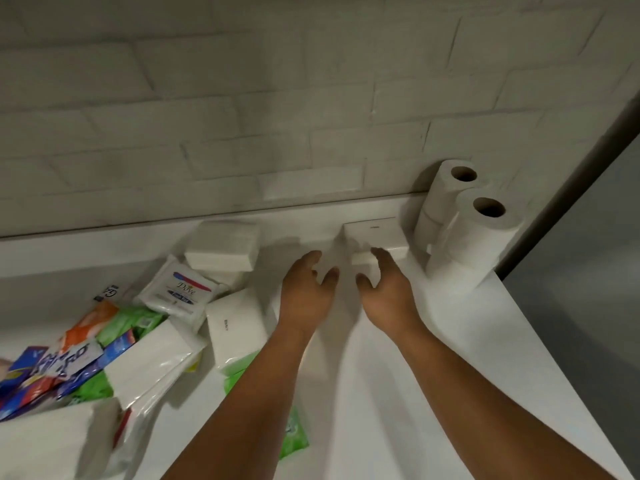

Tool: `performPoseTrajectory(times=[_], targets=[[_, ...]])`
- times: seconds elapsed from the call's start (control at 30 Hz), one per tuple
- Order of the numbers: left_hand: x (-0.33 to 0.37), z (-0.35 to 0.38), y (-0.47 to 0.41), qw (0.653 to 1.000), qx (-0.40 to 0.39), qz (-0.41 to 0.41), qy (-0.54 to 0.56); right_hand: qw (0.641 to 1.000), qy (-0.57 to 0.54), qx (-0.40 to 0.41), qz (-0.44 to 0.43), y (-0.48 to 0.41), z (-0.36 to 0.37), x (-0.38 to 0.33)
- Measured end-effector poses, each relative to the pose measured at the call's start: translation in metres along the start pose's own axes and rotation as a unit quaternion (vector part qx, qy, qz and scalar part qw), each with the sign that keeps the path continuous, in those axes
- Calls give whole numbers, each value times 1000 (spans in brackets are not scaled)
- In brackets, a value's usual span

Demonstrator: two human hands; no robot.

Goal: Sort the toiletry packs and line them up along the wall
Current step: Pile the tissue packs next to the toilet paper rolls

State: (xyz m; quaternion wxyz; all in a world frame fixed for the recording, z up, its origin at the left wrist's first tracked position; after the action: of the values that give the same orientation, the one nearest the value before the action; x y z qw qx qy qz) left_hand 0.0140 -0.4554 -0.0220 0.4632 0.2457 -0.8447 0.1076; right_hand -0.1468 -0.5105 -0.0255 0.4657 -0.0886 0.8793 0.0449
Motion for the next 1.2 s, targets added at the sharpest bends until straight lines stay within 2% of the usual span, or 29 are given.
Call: performPoseTrajectory(times=[0.1,0.23,0.43,0.67,0.83,1.0,1.1,1.2], targets=[[-15,-41,26,999,24,29,3,1000,-29,5,-9,32,20,-21],[-45,-93,54,997,48,58,-24,998,-42,-40,-16,68,65,-39],[-81,-140,50,985,28,101,-137,993,14,-109,-48,119,134,-68],[-101,-139,16,949,-72,125,-281,996,78,-49,-7,139,174,-70],[-94,-136,8,925,-108,125,-342,995,93,-18,1,134,182,-71],[-102,-143,3,940,-106,131,-298,999,47,21,4,139,174,-78],[-104,-153,3,968,-82,123,-202,999,11,29,-14,142,160,-81],[-106,-159,3,986,-70,82,-125,998,-32,27,-41,146,142,-85]])
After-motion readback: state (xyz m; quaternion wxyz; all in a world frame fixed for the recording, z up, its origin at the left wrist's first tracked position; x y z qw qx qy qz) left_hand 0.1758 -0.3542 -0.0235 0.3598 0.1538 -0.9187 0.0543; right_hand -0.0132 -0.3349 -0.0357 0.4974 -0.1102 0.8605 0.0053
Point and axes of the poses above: each hand's wrist, its own y-axis away from the middle knuckle, its own z-axis out of the palm, x = y × z, the point moved 8 cm from there along -y, towards the middle knuckle, and after that the axes turned 1 degree about -z, right-handed, at the moved point
